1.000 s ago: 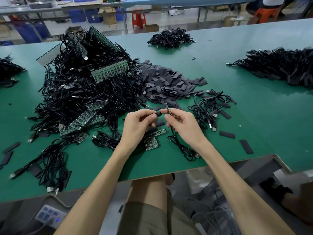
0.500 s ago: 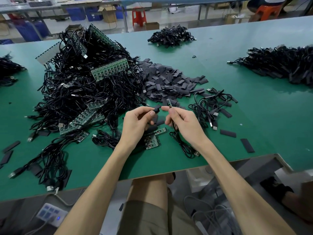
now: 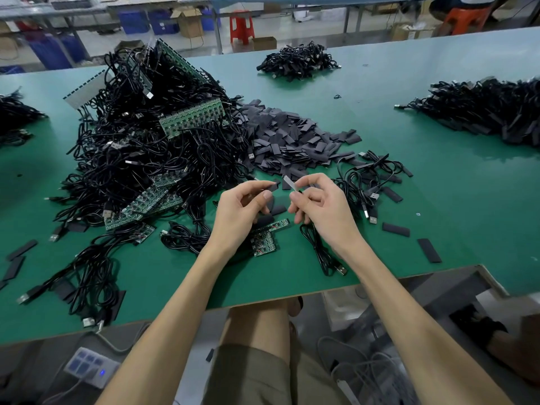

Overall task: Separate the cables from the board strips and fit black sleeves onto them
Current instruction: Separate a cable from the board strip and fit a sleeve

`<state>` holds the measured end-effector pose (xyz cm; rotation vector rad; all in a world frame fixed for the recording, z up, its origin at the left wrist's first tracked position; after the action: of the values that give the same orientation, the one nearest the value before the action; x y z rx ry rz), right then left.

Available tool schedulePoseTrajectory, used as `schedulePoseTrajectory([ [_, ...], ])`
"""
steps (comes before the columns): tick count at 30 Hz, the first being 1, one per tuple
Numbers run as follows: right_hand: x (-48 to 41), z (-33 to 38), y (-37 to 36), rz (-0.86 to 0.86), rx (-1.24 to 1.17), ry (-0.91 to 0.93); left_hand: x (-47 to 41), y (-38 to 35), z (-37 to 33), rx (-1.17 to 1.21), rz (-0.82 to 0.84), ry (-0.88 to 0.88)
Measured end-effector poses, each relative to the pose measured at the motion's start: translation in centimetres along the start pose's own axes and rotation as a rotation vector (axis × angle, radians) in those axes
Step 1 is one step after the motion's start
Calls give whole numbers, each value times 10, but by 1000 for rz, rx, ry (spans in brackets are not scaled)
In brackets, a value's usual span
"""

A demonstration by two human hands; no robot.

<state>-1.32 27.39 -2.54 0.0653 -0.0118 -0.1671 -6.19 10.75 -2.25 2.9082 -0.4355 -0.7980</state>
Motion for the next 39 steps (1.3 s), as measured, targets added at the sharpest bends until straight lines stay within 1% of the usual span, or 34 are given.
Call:
schedulePoseTrajectory([
  [6, -3, -7, 9, -63, -1, 0, 0, 6, 0, -41, -27, 3],
  [12, -7, -13, 1, -6, 2, -32, 1, 6, -1, -68, -34, 13],
  [18, -6, -14, 4, -24, -14, -37, 2, 5, 0, -85, -28, 29],
  [22, -5, -14, 8, -61, 12, -34, 1, 4, 0, -106, -22, 15],
  [32, -4, -10, 10, -74, -10, -25, -1, 1, -2, -106, 18, -28],
  [39, -4, -11, 10, -77, -16, -25, 0, -3, -9, -198, 48, -51],
])
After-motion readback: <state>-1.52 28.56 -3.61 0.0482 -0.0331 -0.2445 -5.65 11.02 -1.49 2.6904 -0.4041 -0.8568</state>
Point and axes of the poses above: each hand's wrist, its own x-axis away from the middle knuckle, its own y-axis out of the back of the hand, z = x × y, the point moved 10 cm from there along -x, towards the middle knuckle, and after that the axes turned 13 degrees about -y, right-handed, at the moved point
